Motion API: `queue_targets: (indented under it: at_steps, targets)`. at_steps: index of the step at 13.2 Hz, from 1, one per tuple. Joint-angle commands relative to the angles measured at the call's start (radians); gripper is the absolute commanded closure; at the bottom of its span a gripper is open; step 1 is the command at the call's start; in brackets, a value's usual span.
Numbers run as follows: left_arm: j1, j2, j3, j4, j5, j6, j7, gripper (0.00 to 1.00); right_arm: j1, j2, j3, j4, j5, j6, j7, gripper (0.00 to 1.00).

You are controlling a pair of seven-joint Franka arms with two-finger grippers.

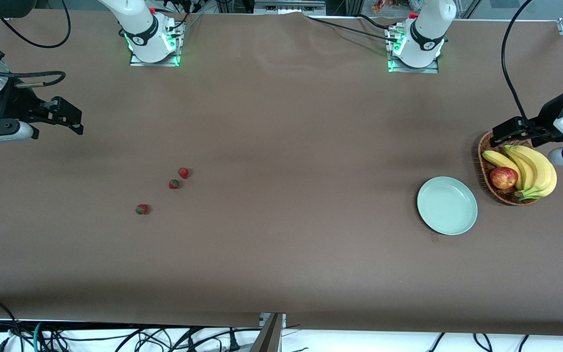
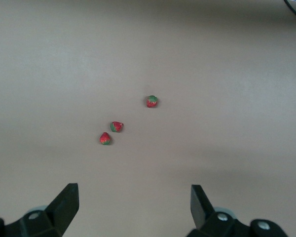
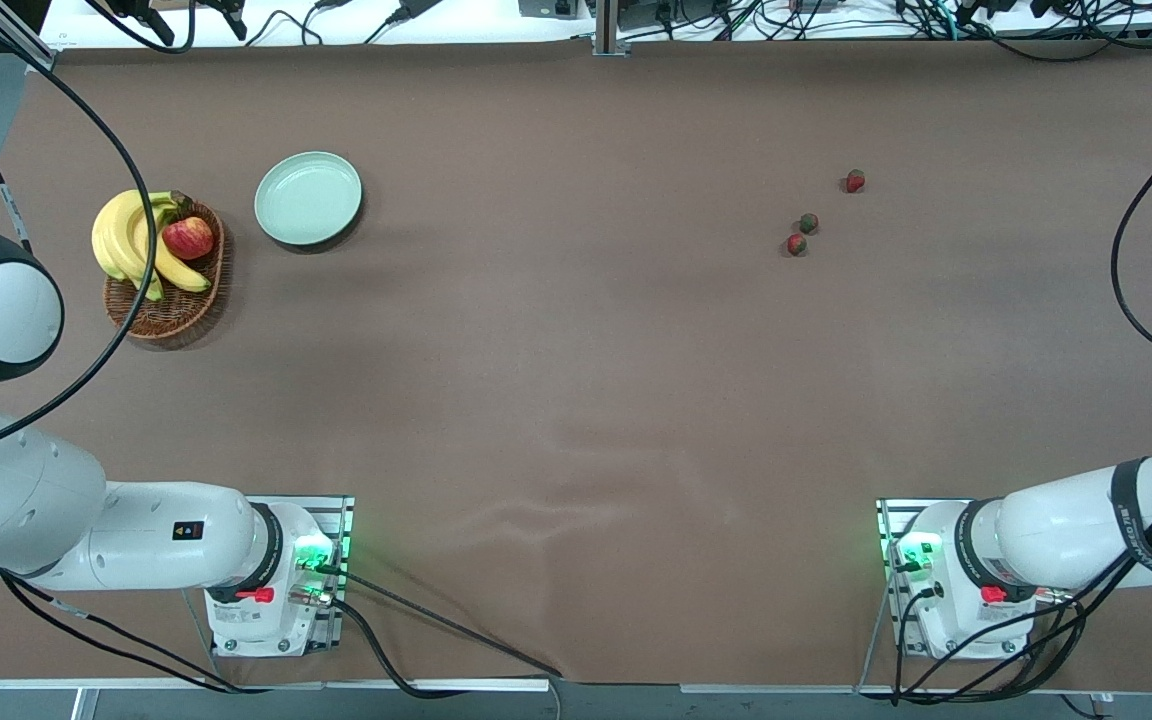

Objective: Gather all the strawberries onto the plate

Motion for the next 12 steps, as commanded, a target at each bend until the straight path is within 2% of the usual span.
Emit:
queue_targets:
  at_steps: [1,12]
  targets:
    - [0.001,0.016,-0.003,0.033,0.009,-0.011,-0.005,0.00,0.000,0.001,0.007,0.010,-0.014,0.001,0.010,0.00]
    - [0.004,0.022,-0.001,0.033,0.008,-0.011,-0.005,0.00,-0.006,0.014,0.004,0.010,-0.019,0.003,0.004,0.00]
